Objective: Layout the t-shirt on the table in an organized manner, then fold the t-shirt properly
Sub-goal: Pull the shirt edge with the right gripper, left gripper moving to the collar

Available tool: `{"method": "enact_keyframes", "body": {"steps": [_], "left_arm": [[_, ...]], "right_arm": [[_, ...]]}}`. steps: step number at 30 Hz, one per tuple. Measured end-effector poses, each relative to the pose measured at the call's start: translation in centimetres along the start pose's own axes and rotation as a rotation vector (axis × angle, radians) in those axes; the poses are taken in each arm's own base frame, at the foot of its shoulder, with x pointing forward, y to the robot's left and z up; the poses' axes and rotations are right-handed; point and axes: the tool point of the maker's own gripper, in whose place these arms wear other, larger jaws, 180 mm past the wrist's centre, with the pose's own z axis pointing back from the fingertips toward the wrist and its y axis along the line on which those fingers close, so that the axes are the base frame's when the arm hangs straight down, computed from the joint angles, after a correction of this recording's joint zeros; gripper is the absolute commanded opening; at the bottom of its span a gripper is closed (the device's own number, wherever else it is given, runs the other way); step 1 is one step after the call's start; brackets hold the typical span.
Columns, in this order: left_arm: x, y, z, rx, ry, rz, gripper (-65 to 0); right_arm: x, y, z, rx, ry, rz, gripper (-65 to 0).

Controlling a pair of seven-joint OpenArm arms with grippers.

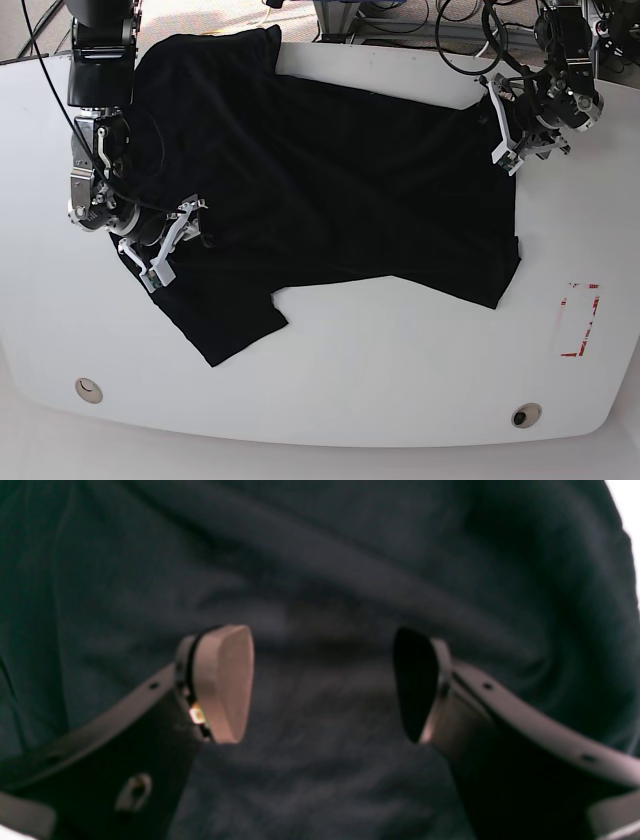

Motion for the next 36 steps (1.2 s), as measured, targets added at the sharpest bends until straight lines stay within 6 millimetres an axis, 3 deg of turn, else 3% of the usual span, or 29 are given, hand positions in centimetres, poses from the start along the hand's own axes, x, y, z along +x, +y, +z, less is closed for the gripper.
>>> {"method": "enact_keyframes", "body": {"steps": [11, 16, 25, 32, 36], "left_arm": [[-1.9, 0.8, 0.4, -0.001, 0.017, 0.002, -33.5], [-2.5, 0.6, 0.5, -0.004, 0.024, -0.001, -33.6], [-3.3, 0.2, 0.7, -0.011, 0.029, 0.003, -33.6], [-4.0, -0.5, 1.1, -0.014, 0.044, -0.010, -33.6], [-4.4, -0.7, 1.3, -0.017, 0.050, -0.011, -33.6]], "right_arm": [[1.0, -2.7, -2.1, -0.008, -0.014, -0.129, -22.8], [2.0, -1.1, -3.4, 0.035, -0.038, -0.142, -25.4], [2.0, 3.1, -6.0, 0.112, -0.018, -0.127, -45.8], [1.8, 5.0, -7.2, 0.134, -0.002, -0.114, -49.1], [0.6, 4.9, -8.1, 0.116, 0.038, -0.110, -50.6]]}}
